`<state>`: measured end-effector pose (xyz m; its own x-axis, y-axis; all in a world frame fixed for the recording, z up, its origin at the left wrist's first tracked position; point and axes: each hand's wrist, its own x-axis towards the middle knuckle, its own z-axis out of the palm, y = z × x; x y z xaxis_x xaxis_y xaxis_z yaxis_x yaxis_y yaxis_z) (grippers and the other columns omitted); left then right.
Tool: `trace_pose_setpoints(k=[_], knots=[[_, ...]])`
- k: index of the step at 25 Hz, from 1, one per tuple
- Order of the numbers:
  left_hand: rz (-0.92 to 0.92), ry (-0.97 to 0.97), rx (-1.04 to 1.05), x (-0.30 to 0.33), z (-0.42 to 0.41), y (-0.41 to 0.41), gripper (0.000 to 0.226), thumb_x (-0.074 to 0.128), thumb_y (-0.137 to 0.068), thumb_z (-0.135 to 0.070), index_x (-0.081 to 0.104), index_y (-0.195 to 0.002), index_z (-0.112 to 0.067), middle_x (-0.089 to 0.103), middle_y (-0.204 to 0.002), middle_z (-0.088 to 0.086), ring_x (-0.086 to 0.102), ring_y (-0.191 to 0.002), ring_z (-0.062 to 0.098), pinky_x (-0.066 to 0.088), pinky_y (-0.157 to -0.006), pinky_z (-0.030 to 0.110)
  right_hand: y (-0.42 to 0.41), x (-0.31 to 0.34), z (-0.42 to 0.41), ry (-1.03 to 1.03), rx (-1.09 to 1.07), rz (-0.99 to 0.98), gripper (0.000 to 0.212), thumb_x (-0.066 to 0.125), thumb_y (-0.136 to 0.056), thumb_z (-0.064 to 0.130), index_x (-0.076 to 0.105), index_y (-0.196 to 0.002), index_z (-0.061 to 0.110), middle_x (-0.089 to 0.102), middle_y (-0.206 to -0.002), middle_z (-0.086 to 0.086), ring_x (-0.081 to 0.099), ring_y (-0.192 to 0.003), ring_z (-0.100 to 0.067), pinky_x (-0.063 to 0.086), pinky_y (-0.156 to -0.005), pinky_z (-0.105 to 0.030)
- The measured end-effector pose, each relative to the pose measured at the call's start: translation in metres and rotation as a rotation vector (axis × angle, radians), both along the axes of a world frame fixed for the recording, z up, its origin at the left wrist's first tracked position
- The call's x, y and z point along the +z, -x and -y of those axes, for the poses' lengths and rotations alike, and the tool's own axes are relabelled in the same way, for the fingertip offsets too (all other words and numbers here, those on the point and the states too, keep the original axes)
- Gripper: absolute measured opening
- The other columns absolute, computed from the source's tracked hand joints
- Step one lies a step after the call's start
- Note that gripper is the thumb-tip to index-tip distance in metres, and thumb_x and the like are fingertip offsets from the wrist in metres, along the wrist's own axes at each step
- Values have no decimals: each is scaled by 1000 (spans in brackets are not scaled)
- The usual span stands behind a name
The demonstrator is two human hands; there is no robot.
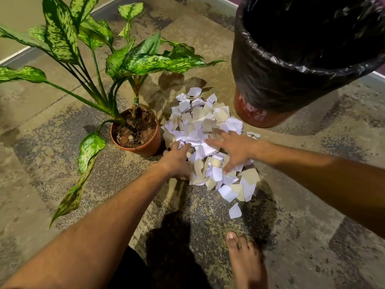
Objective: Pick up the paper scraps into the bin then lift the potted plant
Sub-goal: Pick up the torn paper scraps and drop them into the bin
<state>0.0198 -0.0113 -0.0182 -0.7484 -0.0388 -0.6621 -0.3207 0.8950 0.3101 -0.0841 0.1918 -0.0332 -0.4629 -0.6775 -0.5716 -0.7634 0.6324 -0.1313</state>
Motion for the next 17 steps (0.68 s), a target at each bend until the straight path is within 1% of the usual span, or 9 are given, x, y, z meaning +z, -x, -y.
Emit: trace_pose_setpoints(k=[2,4,6,8,10,11,14,16,17], knots=[[64,-37,-69,-4,-10,-6,117,84,-64,-18,7,-152,-28,10,-158,4,24,-140,37,32,-112,55,-20,-3,5,1,121,57,111,76,-64,61,7,-150,45,-5,-162,2,22,-139,-39,39,-106,-52],[130,-38,-150,-8,-19,-11,119,85,-65,-20,4,-152,-26,8,-159,6,19,-143,38,24,-115,58,-35,-1,3,-9,232,141,97,77,-66,55,26,-148,39,13,-159,1,35,-133,-34,44,-99,-45],[181,-58,-228,-7,-23,-11,116,84,-67,-21,5,-152,-22,10,-160,8,20,-144,36,22,-117,54,-39,5,-7,-8,266,208,84,77,-67,50,40,-141,32,30,-150,1,47,-123,-28,46,-90,-36],[167,-81,-269,-2,-27,-9,110,84,-69,-22,12,-152,-17,23,-156,9,29,-140,32,28,-116,46,-34,13,-21,2,221,189,78,77,-68,50,44,-136,31,33,-148,1,50,-120,-24,44,-81,-30],[73,-53,-233,4,-27,-9,107,84,-69,-21,16,-151,-15,27,-154,10,33,-139,32,32,-114,42,-24,20,-37,24,123,84,80,76,-66,54,39,-133,34,33,-148,1,52,-116,-23,41,-73,-29],[26,-25,-206,5,-26,-9,106,83,-69,-22,17,-151,-15,26,-154,11,35,-137,32,35,-113,42,-21,21,-45,15,62,36,87,76,-63,57,34,-136,36,31,-149,0,52,-118,-24,41,-72,-29],[-42,75,-167,3,-24,-15,102,81,-70,-30,19,-150,-17,27,-149,16,40,-132,34,41,-108,43,-27,16,-57,-113,-38,53,116,79,-58,60,8,-148,43,12,-160,-4,47,-129,-32,42,-81,-33],[-44,80,-116,-1,-24,-19,96,76,-76,-34,18,-150,-16,29,-144,19,41,-130,35,41,-107,42,-44,7,-56,-113,-29,81,122,80,-58,60,-2,-147,47,1,-162,-3,44,-133,-32,45,-89,-35],[-35,65,-86,-3,-26,-22,96,75,-78,-35,16,-151,-18,30,-144,20,42,-128,36,41,-107,43,-54,3,-53,-80,-13,71,120,80,-59,60,-2,-147,49,1,-162,-4,46,-131,-31,47,-90,-36]])
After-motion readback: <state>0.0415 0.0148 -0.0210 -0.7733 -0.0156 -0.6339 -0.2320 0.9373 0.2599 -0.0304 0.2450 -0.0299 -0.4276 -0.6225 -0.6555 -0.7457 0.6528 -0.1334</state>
